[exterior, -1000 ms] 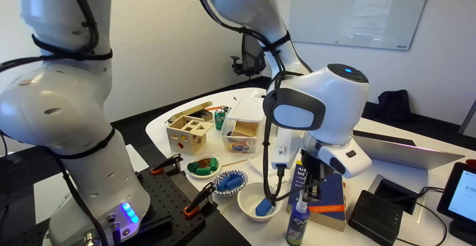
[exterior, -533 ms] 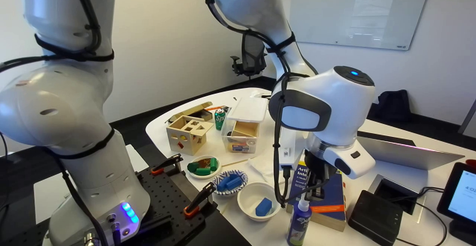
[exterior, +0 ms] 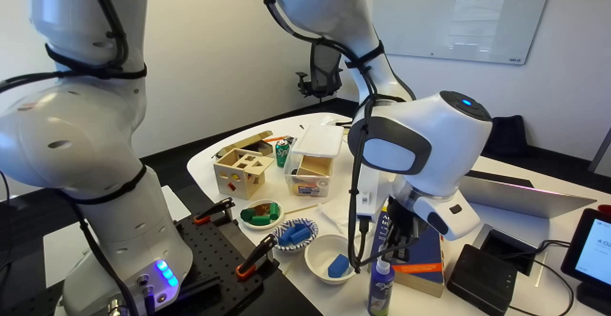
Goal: Put the clear lid on the white and blue bottle.
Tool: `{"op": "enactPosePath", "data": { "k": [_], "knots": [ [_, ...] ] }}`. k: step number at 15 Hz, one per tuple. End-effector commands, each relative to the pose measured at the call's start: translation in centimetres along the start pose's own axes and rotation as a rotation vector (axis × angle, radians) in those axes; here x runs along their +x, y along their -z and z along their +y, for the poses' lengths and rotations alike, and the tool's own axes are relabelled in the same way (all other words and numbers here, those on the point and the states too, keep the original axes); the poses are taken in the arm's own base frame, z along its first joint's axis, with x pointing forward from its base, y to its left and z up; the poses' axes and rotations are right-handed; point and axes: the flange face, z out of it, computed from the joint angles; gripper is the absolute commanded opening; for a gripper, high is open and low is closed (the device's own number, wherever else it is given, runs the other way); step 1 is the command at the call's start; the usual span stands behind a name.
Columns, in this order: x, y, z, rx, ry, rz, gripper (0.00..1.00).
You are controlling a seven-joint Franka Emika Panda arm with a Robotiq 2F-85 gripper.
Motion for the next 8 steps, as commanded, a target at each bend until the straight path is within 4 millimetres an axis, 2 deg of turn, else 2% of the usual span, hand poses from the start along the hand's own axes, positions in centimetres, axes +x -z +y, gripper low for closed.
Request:
{"op": "enactPosePath", "data": {
  "k": [1, 5, 6, 7, 8],
  "knots": [
    [-0.2, -0.2, -0.2, -0.029, -0.016, -0.011, 0.06],
    [-0.2, 0.0, -1.4, -0.074, -0.009, -0.002, 0.06],
    [-0.3, 0.0, -1.9, -0.084, -0.003, 0.0, 0.13],
    [-0.4, 0.0, -2.3, -0.096, 0.002, 0.001, 0.5],
    [-0.5, 0.0, -2.8, -0.104, 0.007, 0.0, 0.51]
  ]
}}
